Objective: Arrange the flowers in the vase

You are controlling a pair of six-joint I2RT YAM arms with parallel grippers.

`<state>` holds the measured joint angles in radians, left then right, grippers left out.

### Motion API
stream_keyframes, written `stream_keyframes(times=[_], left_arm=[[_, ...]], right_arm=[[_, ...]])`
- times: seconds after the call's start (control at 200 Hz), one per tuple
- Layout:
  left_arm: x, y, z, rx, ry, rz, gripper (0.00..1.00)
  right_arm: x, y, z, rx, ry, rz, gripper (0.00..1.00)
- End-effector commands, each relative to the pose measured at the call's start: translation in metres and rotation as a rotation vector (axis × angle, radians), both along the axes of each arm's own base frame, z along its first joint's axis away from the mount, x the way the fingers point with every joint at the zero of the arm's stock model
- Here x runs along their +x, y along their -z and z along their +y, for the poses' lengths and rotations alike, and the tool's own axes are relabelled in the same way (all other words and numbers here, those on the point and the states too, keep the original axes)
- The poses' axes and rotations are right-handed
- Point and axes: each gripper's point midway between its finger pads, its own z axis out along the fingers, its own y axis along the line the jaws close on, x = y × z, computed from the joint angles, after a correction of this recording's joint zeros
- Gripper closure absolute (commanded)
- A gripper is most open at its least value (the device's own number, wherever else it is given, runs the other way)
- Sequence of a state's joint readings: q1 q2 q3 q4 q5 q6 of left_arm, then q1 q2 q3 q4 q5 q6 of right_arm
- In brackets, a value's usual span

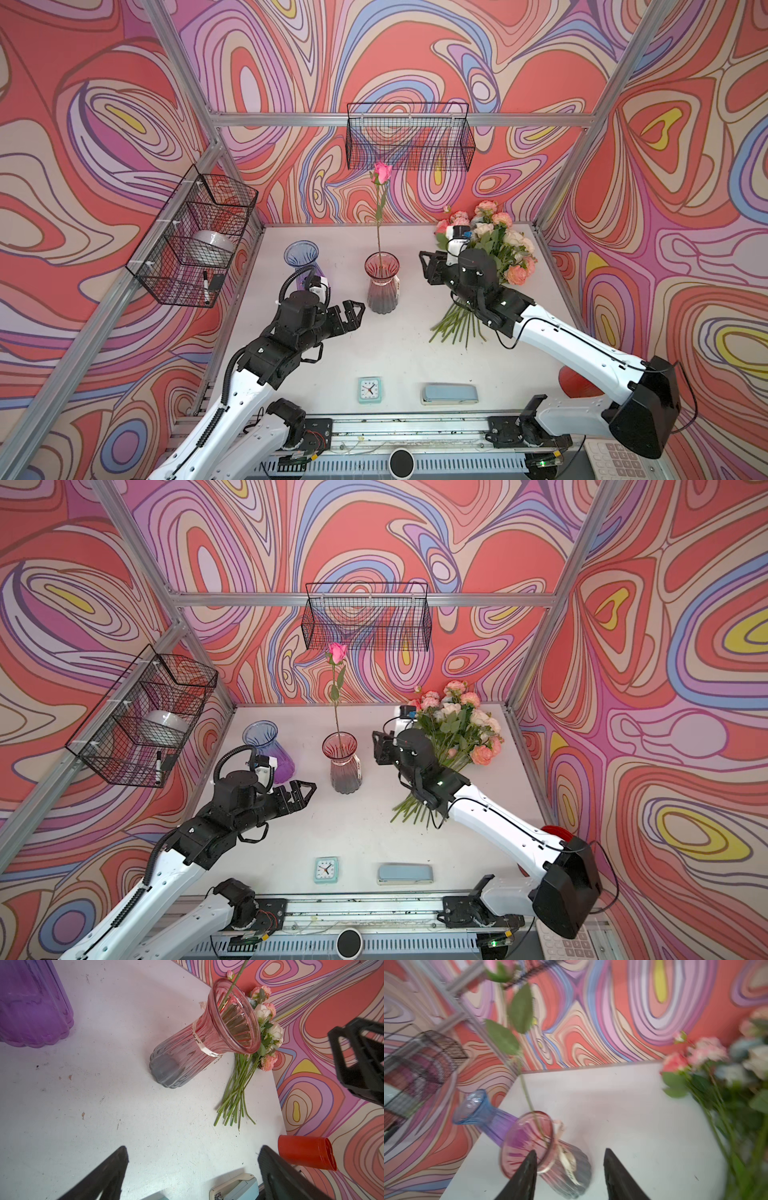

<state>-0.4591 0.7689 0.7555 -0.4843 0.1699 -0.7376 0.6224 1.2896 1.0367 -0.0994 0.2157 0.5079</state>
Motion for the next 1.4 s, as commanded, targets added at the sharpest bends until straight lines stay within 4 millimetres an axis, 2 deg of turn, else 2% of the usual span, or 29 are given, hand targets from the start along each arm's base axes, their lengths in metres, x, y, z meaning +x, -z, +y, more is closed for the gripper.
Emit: stream_keyframes(times=[0.0, 0.16, 0.4, 0.581, 0.896, 1.217, 1.272, 1.292, 1.392], left_arm=[[0.000, 0.005, -0.005, -0.019, 0.016, 0.007, 0.00], [-0.001, 0.010, -0.007, -0.022, 0.022, 0.018, 0.00], [-0.003, 0.018, -0.008, -0.032, 0.027, 0.037, 0.00], [-0.003, 0.022, -0.009, -0.031, 0.029, 0.045, 0.00], [-0.001, 0.027, -0.009, -0.021, 0.027, 0.050, 0.00], [0.001, 0.030, -0.011, -0.017, 0.031, 0.062, 0.00], [0.002, 0.030, -0.010, -0.015, 0.028, 0.062, 0.00], [0.002, 0.030, -0.010, -0.015, 0.027, 0.061, 0.00], [0.002, 0.029, -0.010, -0.014, 0.028, 0.060, 0.00]], right_arm=[[-0.010, 0.075, -0.050, 0.032, 0.114, 0.281, 0.50], [0.004, 0.115, -0.105, 0.058, 0.242, 0.394, 0.54], [0.042, 0.155, -0.144, 0.032, 0.353, 0.494, 0.62], [0.066, 0.169, -0.164, 0.036, 0.406, 0.532, 0.68], [0.055, 0.198, -0.203, 0.037, 0.544, 0.591, 0.70], [0.068, 0.221, -0.216, 0.007, 0.561, 0.642, 0.74], [0.070, 0.219, -0.217, 0.009, 0.562, 0.635, 0.75], [0.070, 0.229, -0.218, 0.000, 0.565, 0.658, 0.75], [0.074, 0.230, -0.219, -0.006, 0.562, 0.657, 0.79]])
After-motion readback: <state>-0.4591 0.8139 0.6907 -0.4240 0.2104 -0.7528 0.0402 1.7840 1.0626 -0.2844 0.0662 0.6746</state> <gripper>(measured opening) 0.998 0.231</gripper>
